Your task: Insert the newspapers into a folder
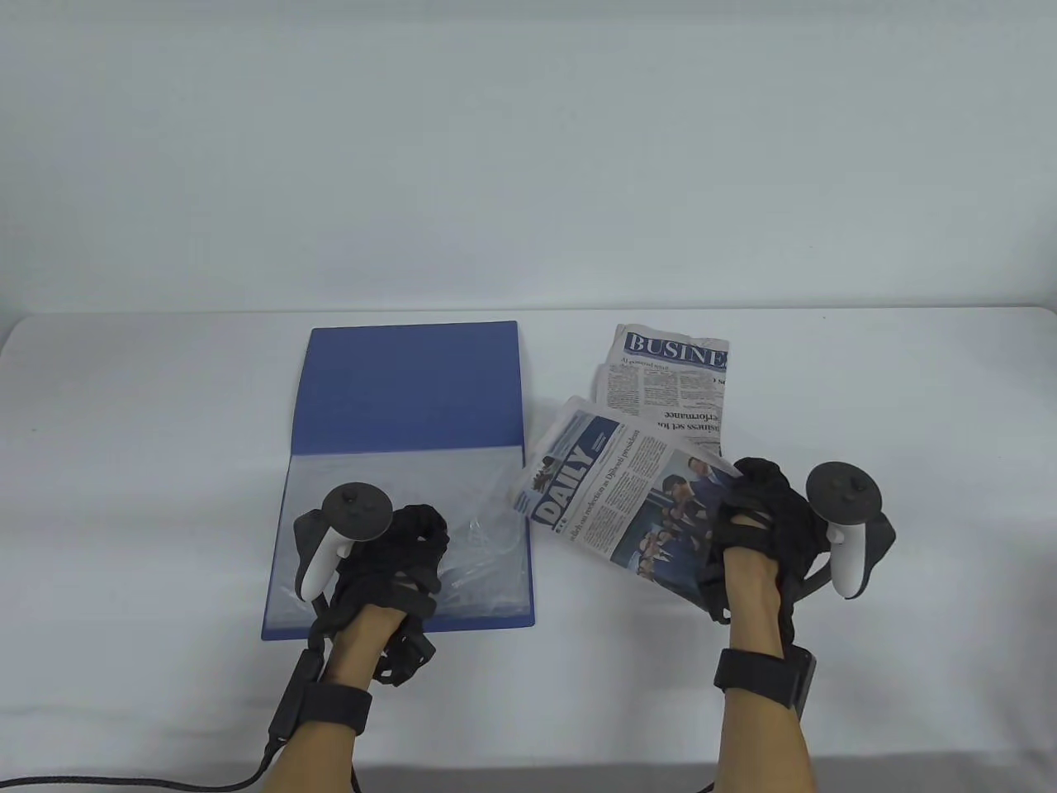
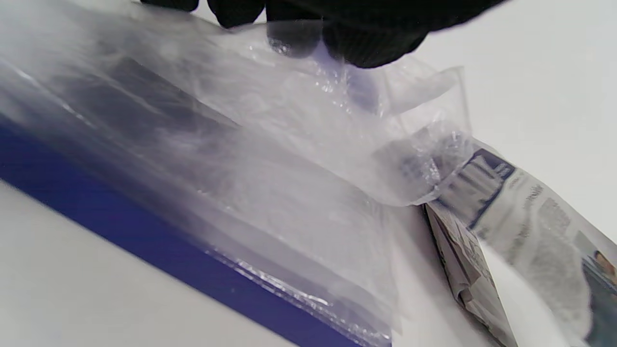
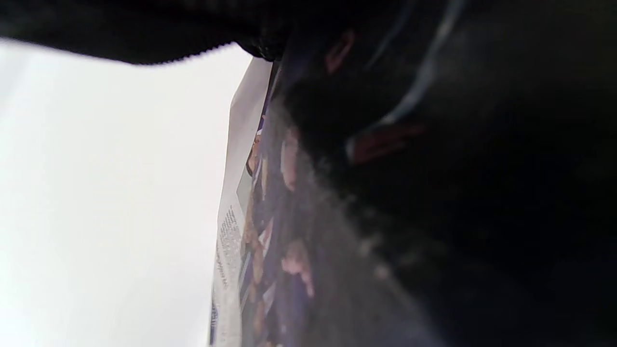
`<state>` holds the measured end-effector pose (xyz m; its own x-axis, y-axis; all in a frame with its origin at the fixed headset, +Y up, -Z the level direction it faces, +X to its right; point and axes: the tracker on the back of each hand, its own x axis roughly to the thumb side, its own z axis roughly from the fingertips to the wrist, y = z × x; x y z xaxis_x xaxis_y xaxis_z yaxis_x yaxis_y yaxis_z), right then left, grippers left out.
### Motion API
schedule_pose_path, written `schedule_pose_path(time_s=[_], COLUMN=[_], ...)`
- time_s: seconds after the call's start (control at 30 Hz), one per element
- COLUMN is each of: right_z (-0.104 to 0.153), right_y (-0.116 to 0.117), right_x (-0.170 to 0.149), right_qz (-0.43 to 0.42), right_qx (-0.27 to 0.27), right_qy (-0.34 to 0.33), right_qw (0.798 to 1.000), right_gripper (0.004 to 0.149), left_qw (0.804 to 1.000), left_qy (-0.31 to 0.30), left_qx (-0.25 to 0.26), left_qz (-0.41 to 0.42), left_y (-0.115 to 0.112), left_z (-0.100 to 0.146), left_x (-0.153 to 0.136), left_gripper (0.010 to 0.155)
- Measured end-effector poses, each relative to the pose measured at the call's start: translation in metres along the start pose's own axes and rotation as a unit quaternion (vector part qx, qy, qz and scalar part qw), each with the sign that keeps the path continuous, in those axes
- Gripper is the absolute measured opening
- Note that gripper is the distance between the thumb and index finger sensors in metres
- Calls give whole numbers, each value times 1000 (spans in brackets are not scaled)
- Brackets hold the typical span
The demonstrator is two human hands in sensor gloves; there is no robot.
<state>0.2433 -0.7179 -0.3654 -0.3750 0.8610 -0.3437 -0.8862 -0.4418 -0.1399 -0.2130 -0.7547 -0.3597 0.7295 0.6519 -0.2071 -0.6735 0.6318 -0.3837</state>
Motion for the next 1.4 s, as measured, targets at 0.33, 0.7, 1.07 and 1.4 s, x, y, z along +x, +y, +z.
schedule_pose_path(time_s=[0.33,0.7,1.07,1.4], right_z=[-7,-40,0,-9], right_y=[41,81,99,144], right_x=[-12,-10,18,28], right_qz=[6,-12,89,0], right_qx=[97,184,101,194], right_qy=[113,3,103,-71], right_qw=[989,983,986,978], right_gripper=[42,52,88,87], left_qw=[1000,996,996,994], left_qy=[-2,-14,-24,-22], left_qx=[-7,-21,-16,-28], left_qz=[-17,-80,-88,-100], left_y=[-3,-12,-11,-16], left_z=[-1,-5,-2,-7], left_x=[1,12,15,16], left_gripper=[42,42,42,42])
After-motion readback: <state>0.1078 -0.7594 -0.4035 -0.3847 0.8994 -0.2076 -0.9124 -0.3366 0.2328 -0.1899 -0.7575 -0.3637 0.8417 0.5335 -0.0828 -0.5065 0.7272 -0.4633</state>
